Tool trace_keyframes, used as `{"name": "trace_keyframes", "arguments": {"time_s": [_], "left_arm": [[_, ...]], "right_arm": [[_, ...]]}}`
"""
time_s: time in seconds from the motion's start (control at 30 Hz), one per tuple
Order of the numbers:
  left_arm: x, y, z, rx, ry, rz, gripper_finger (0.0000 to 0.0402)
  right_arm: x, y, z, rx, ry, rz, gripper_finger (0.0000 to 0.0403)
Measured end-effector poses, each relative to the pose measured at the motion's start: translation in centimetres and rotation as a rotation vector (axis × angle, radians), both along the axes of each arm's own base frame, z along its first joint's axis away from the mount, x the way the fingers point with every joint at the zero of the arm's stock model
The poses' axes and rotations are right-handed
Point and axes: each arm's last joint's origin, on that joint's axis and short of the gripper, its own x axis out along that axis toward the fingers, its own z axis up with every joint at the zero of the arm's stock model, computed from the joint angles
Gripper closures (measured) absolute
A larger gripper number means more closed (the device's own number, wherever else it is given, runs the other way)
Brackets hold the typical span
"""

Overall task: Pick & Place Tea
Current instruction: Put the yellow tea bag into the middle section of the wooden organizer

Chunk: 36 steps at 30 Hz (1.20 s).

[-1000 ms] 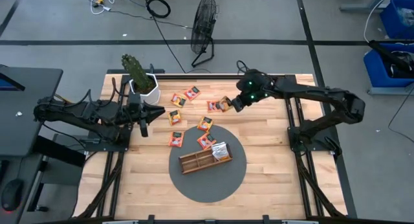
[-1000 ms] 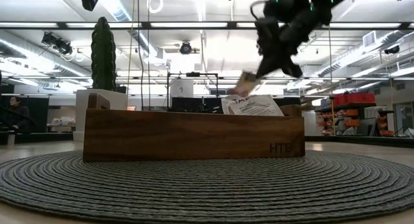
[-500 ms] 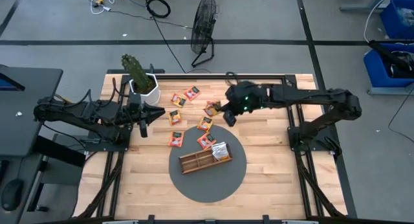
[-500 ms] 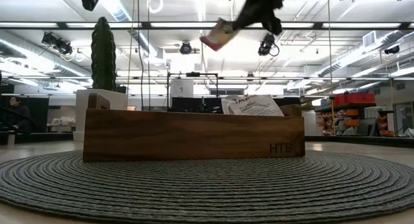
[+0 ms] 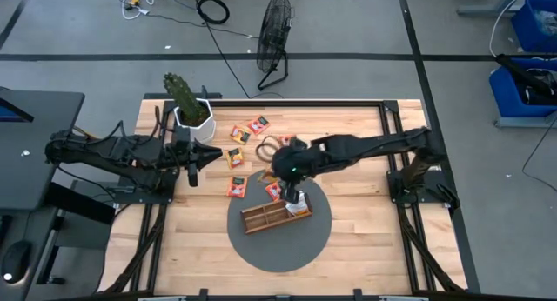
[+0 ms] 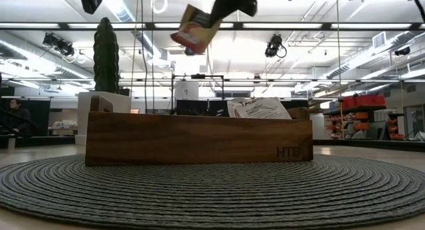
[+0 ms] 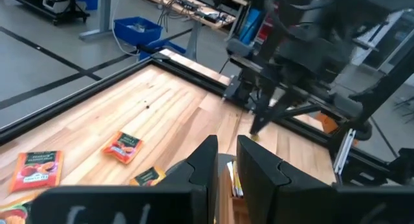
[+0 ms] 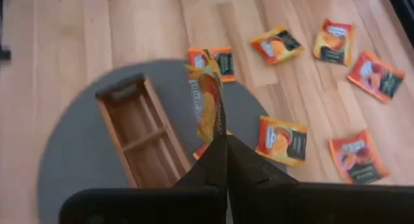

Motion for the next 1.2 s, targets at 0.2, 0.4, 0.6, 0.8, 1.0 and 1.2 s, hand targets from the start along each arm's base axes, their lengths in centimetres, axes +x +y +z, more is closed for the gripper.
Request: {"name": "trace_keyframes", "arguments": {"time_s": [0.2, 0.4, 0.6, 0.8, 1.0, 1.2], "left_arm": [[0.0, 0.0, -0.1, -0.016, 0.006, 0.003, 0.0342], [0.0, -0.1, -0.2, -0.019, 0.015, -0.013, 0.0342], [0.0, 0.0, -0.3, -0.017, 0.024, -0.013, 0.0342], [0.0, 0.0, -0.3, -0.02, 0.023, -0.012, 0.0342], [0.0, 0.0, -0.3, -0.022, 0.023, -0.012, 0.0342], [0.0, 0.0, -0.3, -0.022, 0.025, -0.012, 0.0342]], "right_arm": [[1.1, 2.0, -1.5, -0.068, 0.108, 0.146, 0.0403], [1.3, 3.5, -3.2, -0.102, 0.193, 0.223, 0.0403], [2.0, 4.7, -5.4, -0.114, 0.251, 0.255, 0.0403], [2.8, 4.8, -7.3, -0.112, 0.304, 0.243, 0.0403], [3.4, 5.0, -9.0, -0.126, 0.344, 0.261, 0.0403], [3.8, 5.1, -9.5, -0.126, 0.333, 0.261, 0.0403]]}}
